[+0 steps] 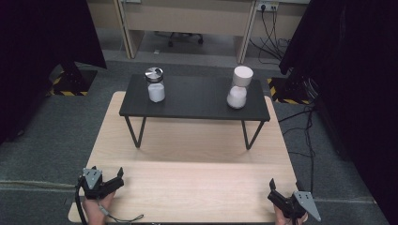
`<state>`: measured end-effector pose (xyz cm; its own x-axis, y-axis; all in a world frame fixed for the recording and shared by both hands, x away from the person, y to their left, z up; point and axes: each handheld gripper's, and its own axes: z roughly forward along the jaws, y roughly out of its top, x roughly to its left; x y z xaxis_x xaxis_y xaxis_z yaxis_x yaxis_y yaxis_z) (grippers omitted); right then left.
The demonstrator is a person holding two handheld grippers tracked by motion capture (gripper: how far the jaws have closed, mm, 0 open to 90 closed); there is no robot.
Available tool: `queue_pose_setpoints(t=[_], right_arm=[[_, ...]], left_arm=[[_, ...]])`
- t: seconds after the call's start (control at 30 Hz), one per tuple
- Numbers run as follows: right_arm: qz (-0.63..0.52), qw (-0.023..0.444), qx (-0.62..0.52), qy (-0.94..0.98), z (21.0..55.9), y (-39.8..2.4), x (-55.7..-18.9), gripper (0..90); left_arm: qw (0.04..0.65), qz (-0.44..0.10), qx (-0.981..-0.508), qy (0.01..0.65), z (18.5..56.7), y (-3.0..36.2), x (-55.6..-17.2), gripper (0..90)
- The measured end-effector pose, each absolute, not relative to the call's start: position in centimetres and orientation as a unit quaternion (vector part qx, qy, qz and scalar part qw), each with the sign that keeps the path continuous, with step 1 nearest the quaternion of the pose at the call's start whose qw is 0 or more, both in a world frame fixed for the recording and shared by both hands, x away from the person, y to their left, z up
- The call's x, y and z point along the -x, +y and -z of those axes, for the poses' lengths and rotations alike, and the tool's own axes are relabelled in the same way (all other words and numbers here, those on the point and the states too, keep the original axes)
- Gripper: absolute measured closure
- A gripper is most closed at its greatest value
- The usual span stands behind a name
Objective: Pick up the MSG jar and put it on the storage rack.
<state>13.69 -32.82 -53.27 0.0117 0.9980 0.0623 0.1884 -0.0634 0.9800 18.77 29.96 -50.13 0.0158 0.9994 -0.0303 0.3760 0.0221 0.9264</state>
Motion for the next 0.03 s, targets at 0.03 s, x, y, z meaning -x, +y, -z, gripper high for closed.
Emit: queue_pose_setpoints(t=[0.03], right_arm=[[-0.465, 0.438, -0.561, 0.527, 53.34, -32.73, -13.62, 0.3]], left_arm=[[0.407, -0.383, -0.584, 0.588, 50.14, 29.95, -18.76, 0.0]])
